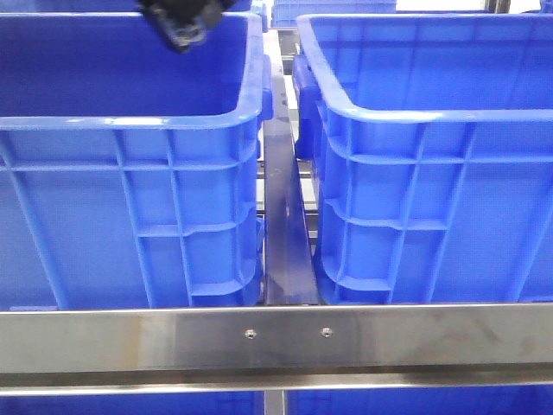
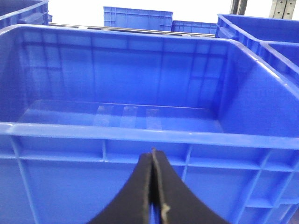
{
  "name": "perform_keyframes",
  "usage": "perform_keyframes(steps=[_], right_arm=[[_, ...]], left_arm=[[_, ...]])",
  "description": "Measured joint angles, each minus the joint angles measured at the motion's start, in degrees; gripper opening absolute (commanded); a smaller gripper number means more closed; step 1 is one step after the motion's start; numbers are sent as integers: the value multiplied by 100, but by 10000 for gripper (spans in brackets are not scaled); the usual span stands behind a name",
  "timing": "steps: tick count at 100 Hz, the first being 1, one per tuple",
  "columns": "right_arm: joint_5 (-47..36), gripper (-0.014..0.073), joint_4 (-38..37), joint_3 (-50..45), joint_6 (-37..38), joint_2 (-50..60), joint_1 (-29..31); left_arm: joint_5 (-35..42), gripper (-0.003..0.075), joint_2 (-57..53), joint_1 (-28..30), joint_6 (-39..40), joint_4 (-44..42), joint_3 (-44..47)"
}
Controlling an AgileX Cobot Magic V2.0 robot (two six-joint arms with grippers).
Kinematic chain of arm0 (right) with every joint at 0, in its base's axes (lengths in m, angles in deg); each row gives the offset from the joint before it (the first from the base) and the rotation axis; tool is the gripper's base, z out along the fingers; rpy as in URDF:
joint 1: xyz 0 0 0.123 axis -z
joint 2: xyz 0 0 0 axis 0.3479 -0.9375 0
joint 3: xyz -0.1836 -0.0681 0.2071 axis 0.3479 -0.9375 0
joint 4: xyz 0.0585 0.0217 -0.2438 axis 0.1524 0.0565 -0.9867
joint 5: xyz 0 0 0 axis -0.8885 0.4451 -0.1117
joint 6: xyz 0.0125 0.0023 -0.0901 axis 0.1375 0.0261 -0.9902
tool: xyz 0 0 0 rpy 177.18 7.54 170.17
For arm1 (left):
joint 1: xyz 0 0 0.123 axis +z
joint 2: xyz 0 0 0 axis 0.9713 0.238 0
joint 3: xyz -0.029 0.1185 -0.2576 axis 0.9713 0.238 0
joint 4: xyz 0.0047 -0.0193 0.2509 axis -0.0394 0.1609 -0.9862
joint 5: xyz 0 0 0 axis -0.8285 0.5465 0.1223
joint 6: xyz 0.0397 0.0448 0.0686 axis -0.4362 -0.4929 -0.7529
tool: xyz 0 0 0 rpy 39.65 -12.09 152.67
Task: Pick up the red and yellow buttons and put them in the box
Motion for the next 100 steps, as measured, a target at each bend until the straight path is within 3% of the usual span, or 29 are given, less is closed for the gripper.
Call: perform_keyframes(steps=[31, 66, 88, 100], right_arm=[[-92, -67, 0, 0, 0, 0, 0], [-52, -67, 0, 13, 0, 0, 0], [739, -67, 11, 745, 79, -45, 0], [1588, -65, 37, 1412, 82, -443, 0]], left_arm=[[72, 155, 415, -522, 0, 271, 0], [165, 155, 439, -587, 0, 286, 0], [198, 155, 439, -587, 0, 286, 0], [207, 155, 439, -587, 0, 286, 0]])
